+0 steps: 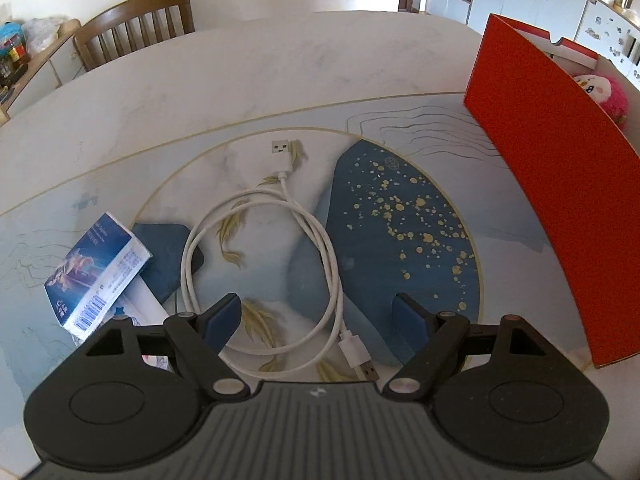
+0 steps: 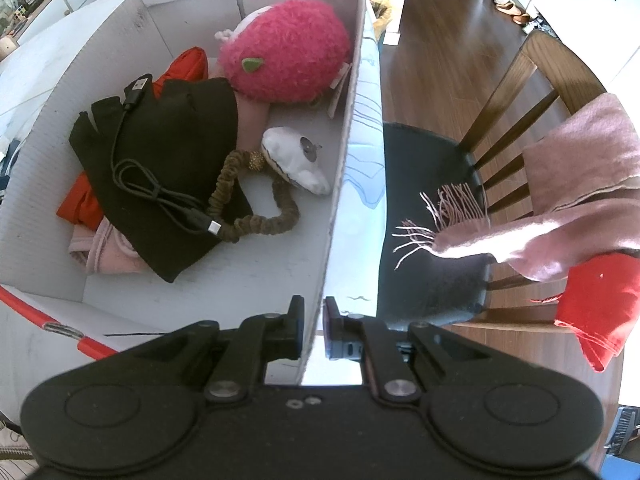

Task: Organize objects
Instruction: 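Close the left gripper on the white cable coil, then lift the white cable with the left gripper and carry it into the box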

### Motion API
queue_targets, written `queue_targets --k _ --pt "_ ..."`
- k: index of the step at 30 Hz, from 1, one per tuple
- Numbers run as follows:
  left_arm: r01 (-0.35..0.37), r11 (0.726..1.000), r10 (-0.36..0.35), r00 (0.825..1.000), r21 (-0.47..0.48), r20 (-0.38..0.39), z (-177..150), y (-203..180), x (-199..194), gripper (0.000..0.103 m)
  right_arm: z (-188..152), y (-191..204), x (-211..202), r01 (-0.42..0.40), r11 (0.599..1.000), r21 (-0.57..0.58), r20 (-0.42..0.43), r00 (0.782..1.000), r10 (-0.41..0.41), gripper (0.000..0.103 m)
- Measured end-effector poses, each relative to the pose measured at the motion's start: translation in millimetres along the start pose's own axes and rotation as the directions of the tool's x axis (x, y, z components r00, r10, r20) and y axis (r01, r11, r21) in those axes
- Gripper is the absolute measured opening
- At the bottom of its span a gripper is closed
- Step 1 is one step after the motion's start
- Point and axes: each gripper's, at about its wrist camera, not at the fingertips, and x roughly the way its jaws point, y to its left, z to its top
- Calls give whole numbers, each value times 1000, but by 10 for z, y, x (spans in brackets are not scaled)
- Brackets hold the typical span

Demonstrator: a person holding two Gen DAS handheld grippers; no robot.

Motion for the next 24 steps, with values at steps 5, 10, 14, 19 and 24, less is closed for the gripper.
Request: queue_targets --k 5,10,14,19,24 --pt "-8 1000 8 1000 -7 3 21 -24 12 76 -3 10 0 -3 1000 -5 0 1000 3 9" --pt "-5 999 5 1000 -33 -5 53 -33 8 62 6 11 -3 -5 1000 -10 0 1000 5 9" --pt "-6 1000 5 1000 -30 -3 64 -60 -22 37 13 3 -7 -9 1000 -7 5 1000 9 9" --pt "0 1000 -1 1000 -24 -13 72 -79 -41 16 5 1 -5 -10 1000 -8 7 1000 10 9" --pt "-1 1000 1 1000 -2 -27 84 -116 -45 8 -5 1 -3 -10 1000 -9 7 1000 10 9"
